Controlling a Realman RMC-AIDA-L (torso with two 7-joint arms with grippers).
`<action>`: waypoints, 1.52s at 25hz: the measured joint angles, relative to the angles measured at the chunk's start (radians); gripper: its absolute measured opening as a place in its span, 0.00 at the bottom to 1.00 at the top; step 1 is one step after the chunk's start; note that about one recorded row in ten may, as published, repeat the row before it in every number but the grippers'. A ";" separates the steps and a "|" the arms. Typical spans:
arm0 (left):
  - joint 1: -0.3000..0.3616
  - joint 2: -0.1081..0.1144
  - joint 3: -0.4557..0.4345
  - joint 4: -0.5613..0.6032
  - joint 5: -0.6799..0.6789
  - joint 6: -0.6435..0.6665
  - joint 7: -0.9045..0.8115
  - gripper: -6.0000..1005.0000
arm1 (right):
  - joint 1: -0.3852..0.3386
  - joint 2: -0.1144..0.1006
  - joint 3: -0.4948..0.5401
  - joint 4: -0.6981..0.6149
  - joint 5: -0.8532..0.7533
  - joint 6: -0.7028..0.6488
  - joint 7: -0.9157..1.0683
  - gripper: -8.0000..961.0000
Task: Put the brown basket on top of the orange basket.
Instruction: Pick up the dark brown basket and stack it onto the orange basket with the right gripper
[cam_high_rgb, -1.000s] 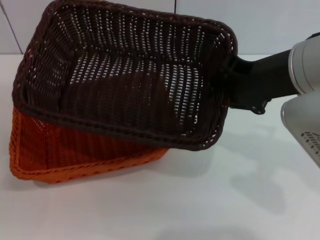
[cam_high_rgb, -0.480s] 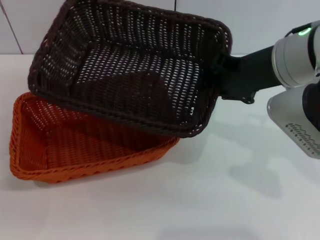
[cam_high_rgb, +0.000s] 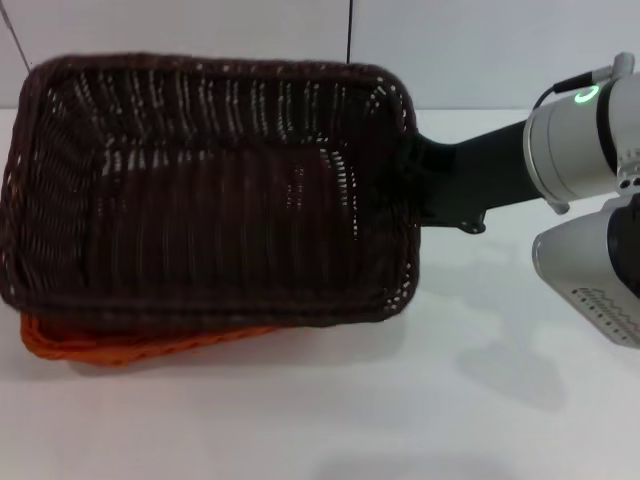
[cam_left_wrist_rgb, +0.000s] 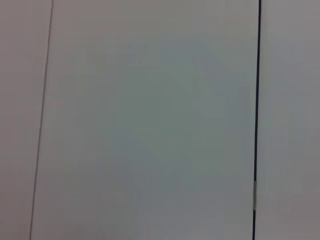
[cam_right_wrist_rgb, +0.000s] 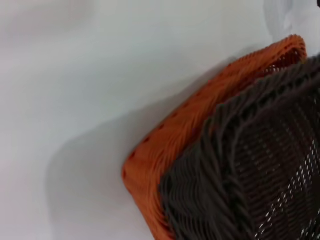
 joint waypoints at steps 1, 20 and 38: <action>0.000 0.000 0.003 0.000 -0.002 0.001 0.000 0.77 | 0.001 0.000 -0.001 0.009 0.002 0.002 -0.001 0.20; -0.003 0.000 0.007 0.000 -0.004 0.003 0.000 0.77 | 0.106 -0.005 -0.004 0.158 0.000 0.101 -0.044 0.20; -0.014 0.002 0.000 0.012 -0.005 -0.001 0.001 0.77 | 0.147 -0.001 -0.017 0.259 0.045 0.195 -0.107 0.20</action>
